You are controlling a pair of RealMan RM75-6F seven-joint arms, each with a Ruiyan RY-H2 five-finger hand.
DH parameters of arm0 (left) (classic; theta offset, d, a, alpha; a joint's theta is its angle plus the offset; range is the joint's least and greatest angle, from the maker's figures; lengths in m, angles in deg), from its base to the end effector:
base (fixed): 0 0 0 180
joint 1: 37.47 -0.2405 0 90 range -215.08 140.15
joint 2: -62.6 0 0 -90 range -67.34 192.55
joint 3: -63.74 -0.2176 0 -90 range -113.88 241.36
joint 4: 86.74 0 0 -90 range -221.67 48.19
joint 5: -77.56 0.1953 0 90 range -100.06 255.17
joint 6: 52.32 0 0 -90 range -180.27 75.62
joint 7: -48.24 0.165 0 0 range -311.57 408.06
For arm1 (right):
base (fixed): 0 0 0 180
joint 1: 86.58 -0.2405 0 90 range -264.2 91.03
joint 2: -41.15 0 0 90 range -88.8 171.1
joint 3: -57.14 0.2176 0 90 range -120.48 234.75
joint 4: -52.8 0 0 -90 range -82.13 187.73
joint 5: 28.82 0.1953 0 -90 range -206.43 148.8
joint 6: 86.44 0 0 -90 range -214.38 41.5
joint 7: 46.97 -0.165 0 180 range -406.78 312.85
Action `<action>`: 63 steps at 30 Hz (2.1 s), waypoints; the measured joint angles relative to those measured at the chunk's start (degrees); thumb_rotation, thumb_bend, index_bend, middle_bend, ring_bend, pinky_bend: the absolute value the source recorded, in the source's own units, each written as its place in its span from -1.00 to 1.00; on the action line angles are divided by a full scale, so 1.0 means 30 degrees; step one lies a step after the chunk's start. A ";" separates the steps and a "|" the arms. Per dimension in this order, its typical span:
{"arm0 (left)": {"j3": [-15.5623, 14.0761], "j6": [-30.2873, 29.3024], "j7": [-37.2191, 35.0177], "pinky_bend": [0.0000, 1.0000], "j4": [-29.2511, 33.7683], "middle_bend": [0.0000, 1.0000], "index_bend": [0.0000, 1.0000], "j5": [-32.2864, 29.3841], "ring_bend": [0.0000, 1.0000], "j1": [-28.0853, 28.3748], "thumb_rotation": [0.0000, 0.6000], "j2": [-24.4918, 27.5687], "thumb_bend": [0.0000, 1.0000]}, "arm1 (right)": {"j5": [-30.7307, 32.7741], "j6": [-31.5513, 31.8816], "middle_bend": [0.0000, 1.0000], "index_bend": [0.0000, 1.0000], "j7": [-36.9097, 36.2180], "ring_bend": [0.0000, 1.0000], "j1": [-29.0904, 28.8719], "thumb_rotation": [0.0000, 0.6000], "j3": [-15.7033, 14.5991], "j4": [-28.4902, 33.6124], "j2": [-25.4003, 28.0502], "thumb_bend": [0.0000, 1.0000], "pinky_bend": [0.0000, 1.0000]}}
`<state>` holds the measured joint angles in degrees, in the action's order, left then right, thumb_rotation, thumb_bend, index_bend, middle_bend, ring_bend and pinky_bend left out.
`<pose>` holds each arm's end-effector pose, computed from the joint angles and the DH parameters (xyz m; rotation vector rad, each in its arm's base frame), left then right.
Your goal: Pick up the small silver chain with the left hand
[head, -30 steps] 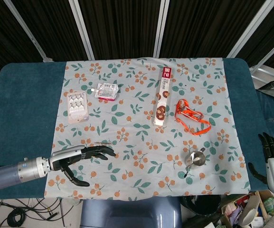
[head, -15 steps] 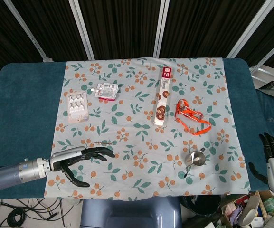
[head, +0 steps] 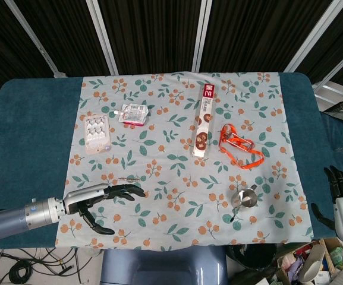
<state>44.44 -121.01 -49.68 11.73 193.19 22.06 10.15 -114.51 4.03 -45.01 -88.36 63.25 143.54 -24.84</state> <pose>-0.0873 0.2481 0.0922 1.7592 2.0431 1.0207 -0.2734 -0.1928 0.1728 1.2720 -0.8041 0.9323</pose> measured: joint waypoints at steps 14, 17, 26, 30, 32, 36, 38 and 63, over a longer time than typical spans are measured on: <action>0.0727 0.1962 0.5298 -0.76 -0.0839 -0.78 -0.83 -0.3405 -0.99 -0.0676 1.00 0.0328 -0.64 | 0.0050 -0.0007 -0.91 -0.96 -0.0027 -0.84 -0.0005 1.00 0.0036 -0.0002 0.0007 -0.60 -0.73; 0.1181 0.2731 0.8984 -0.76 -0.0942 -0.70 -0.83 -0.5134 -0.99 -0.1131 1.00 0.0196 -0.64 | 0.0071 -0.0056 -0.91 -0.96 0.0010 -0.84 -0.0018 1.00 0.0029 0.0010 -0.0004 -0.60 -0.73; 0.2601 0.3855 2.2644 -0.79 -0.1291 -0.65 -0.82 -1.1003 -0.99 -0.2895 1.00 -0.1229 -0.70 | 0.0056 0.0014 -0.91 -0.96 0.0073 -0.84 -0.0009 1.00 0.0050 0.0024 -0.0032 -0.60 -0.73; 0.3136 0.4089 2.7861 -0.79 -0.1536 -0.50 -0.73 -1.3512 -0.96 -0.3591 1.00 -0.2284 -0.70 | 0.0041 0.0019 -0.91 -0.96 0.0033 -0.84 -0.0014 1.00 0.0055 0.0023 -0.0027 -0.60 -0.73; 0.3412 0.4197 3.0199 -0.79 -0.1759 -0.44 -0.71 -1.4807 -0.93 -0.3912 1.00 -0.2961 -0.70 | 0.0051 0.0003 -0.91 -0.96 -0.0007 -0.84 -0.0011 1.00 0.0051 0.0025 -0.0015 -0.60 -0.73; 0.3913 0.4487 3.3657 -0.79 -0.2393 -0.42 -0.61 -1.7019 -0.92 -0.4378 1.00 -0.4467 -0.68 | 0.0046 0.0002 -0.91 -0.96 -0.0046 -0.84 0.0002 1.00 0.0035 0.0036 0.0001 -0.60 -0.73; 0.4212 0.4778 3.4957 -0.79 -0.2796 -0.40 -0.55 -1.7994 -0.92 -0.4516 1.00 -0.5289 -0.66 | 0.0061 0.0012 -0.91 -0.96 -0.0050 -0.84 0.0015 1.00 0.0037 0.0043 0.0007 -0.60 -0.73; 0.6445 0.5504 4.1458 -0.79 -0.3164 -0.15 -0.26 -2.1257 -0.88 -0.3818 1.00 -0.9800 -0.45 | 0.0255 -0.0118 -0.91 -0.96 -0.0093 -0.84 -0.0024 1.00 0.0112 0.0041 0.0004 -0.60 -0.73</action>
<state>63.77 -104.50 74.70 2.24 129.42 10.61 -19.25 -113.75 3.68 -45.28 -88.44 63.59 143.67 -24.83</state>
